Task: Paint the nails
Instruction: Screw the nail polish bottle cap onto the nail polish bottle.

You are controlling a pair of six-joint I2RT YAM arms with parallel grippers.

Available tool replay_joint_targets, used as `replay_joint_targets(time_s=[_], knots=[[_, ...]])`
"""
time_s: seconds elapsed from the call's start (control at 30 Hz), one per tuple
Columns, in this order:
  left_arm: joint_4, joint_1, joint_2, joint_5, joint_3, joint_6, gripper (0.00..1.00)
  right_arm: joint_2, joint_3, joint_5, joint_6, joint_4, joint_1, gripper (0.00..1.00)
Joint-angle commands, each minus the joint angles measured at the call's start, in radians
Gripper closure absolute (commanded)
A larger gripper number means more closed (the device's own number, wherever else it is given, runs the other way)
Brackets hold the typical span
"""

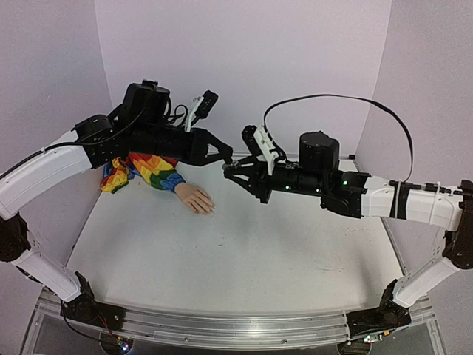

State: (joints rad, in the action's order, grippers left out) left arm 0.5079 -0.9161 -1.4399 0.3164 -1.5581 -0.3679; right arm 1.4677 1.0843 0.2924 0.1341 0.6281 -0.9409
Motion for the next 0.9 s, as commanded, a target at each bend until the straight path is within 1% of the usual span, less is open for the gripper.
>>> replay_joint_targets(time_s=[0.0,0.07,0.1,0.13,0.17,0.2,0.23,0.27,0.37,0.47,0.5,0.53,0.57,0.6,0.67,0.77,0.83,0.87], knots=[[-0.152,-0.023,0.029,0.429,0.032,0.228,1.00,-0.046,0.051,0.247,-0.060,0.088,0.013,1.00],[-0.240,-0.023,0.063,0.646,0.100,0.316,1.00,-0.055,0.060,0.500,-0.101,0.107,0.031,1.00],[-0.274,-0.023,0.076,0.762,0.120,0.354,1.00,-0.051,0.073,0.651,-0.122,0.122,0.034,1.00],[-0.280,-0.022,0.082,0.845,0.120,0.393,1.00,-0.040,0.099,0.779,-0.186,0.137,0.034,1.00],[-0.282,-0.022,0.082,0.890,0.110,0.415,1.00,-0.022,0.127,0.896,-0.266,0.176,0.033,1.00],[-0.280,-0.017,0.076,0.943,0.095,0.427,1.00,-0.007,0.145,0.970,-0.350,0.227,0.024,1.00],[-0.277,-0.008,0.065,0.986,0.074,0.430,1.00,-0.003,0.144,1.009,-0.407,0.291,0.012,1.00],[-0.277,0.000,0.049,1.017,0.048,0.428,1.00,-0.010,0.131,1.010,-0.426,0.319,0.003,1.00],[-0.276,0.005,0.037,1.034,0.024,0.431,1.00,-0.034,0.085,0.951,-0.407,0.323,-0.003,1.00],[-0.276,0.008,0.044,0.984,0.028,0.402,1.00,-0.052,0.050,0.872,-0.354,0.314,0.002,1.00],[-0.276,0.011,0.055,0.944,0.034,0.382,0.93,-0.054,0.045,0.839,-0.331,0.297,0.006,1.00],[-0.267,0.013,0.066,0.886,0.039,0.352,0.79,-0.057,0.041,0.796,-0.294,0.263,0.011,1.00],[-0.244,0.016,0.079,0.816,0.044,0.335,0.63,-0.060,0.038,0.752,-0.254,0.226,0.016,1.00],[-0.216,0.018,0.096,0.760,0.049,0.329,0.52,-0.064,0.039,0.694,-0.198,0.172,0.016,1.00],[-0.149,0.019,0.134,0.588,0.064,0.315,0.31,-0.066,0.040,0.584,-0.082,0.104,0.016,1.00],[-0.044,0.019,0.158,0.347,0.069,0.241,0.25,-0.048,0.035,0.420,0.000,0.070,0.016,1.00],[0.016,0.019,0.145,0.230,0.052,0.166,0.23,-0.028,0.045,0.340,0.038,0.042,0.017,1.00],[0.045,0.019,0.138,0.187,0.045,0.132,0.20,-0.021,0.047,0.304,0.049,0.039,0.016,1.00]])
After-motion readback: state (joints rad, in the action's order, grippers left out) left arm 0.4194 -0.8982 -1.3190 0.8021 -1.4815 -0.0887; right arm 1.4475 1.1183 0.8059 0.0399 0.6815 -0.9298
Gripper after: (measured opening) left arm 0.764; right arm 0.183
